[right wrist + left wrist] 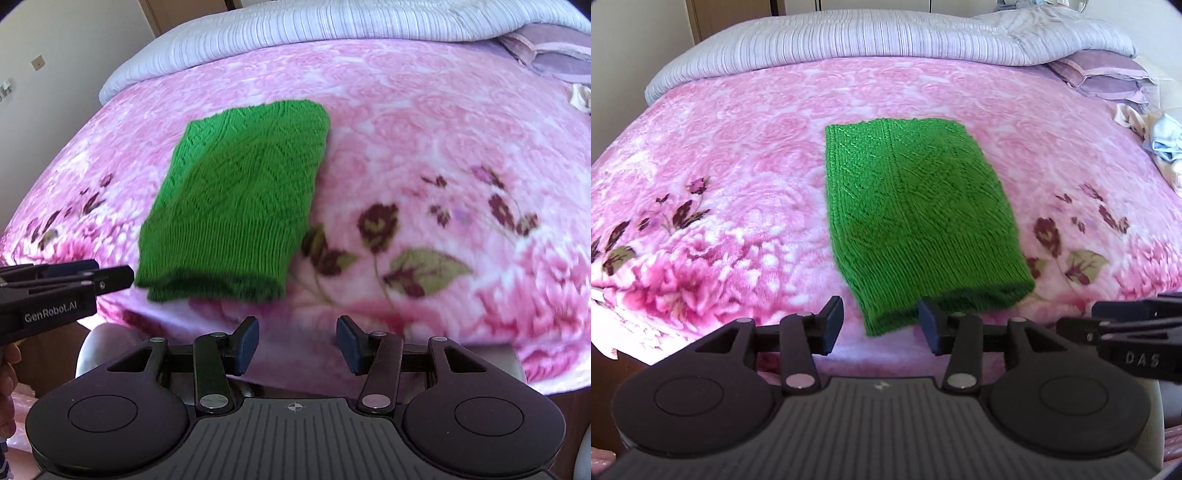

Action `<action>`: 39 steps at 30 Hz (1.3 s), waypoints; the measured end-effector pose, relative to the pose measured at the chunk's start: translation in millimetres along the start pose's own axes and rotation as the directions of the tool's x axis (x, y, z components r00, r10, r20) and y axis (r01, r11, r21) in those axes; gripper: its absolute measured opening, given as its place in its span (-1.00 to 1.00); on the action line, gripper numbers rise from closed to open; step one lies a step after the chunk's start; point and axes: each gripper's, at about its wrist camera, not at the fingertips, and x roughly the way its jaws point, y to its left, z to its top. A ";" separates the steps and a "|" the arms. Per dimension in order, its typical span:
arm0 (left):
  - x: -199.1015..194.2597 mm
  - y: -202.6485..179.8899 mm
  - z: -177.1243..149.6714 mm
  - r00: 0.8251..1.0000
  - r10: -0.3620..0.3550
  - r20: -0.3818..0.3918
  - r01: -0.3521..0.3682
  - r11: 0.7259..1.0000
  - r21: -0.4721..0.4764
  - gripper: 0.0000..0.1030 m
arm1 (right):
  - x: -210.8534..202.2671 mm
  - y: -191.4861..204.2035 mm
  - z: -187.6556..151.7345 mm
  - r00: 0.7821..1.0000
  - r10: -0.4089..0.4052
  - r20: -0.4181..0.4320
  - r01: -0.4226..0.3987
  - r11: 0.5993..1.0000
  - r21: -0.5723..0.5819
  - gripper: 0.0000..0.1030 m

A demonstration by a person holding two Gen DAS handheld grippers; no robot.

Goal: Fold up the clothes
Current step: 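Lay the folded sweater flat and open both grippers, then grasp the folded sweater's end with both grippers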

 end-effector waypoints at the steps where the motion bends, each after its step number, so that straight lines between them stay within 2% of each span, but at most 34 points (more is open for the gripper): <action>1: -3.5 -2.1 -3.8 1.000 0.001 0.006 -0.001 1.000 0.003 -0.19 | -2.5 0.4 -5.5 1.000 0.000 0.000 0.000 1.000 0.000 -0.02; 8: -24.4 -9.3 -30.8 0.999 -0.010 0.030 0.010 1.000 0.010 -0.19 | -18.4 7.1 -30.8 1.000 0.012 0.019 -0.012 1.000 -0.020 -0.02; 14: -38.7 -1.5 -40.2 0.998 -0.007 0.057 0.008 1.000 -0.011 -0.18 | -31.2 17.2 -36.1 0.998 0.017 0.055 -0.014 0.998 -0.055 -0.02; 23: -35.8 0.3 -31.2 0.998 -0.035 0.061 0.035 0.999 -0.004 -0.13 | -35.1 15.0 -31.1 0.997 0.002 0.077 0.001 0.999 -0.043 -0.02; 31: -12.9 14.2 -22.6 0.998 -0.056 0.017 0.057 0.997 -0.048 -0.08 | -15.5 13.2 -19.2 0.999 0.002 0.034 -0.001 0.999 -0.040 -0.02; 36: 5.6 31.5 -11.7 0.993 -0.118 -0.010 0.116 0.988 -0.107 -0.07 | 2.9 4.7 -10.2 1.000 0.005 0.001 -0.005 1.000 -0.012 -0.02; 39: 20.5 51.6 -3.8 0.980 -0.199 -0.027 0.190 0.962 -0.198 0.00 | 13.0 -16.3 -3.5 1.000 0.022 -0.007 -0.021 0.998 0.059 -0.02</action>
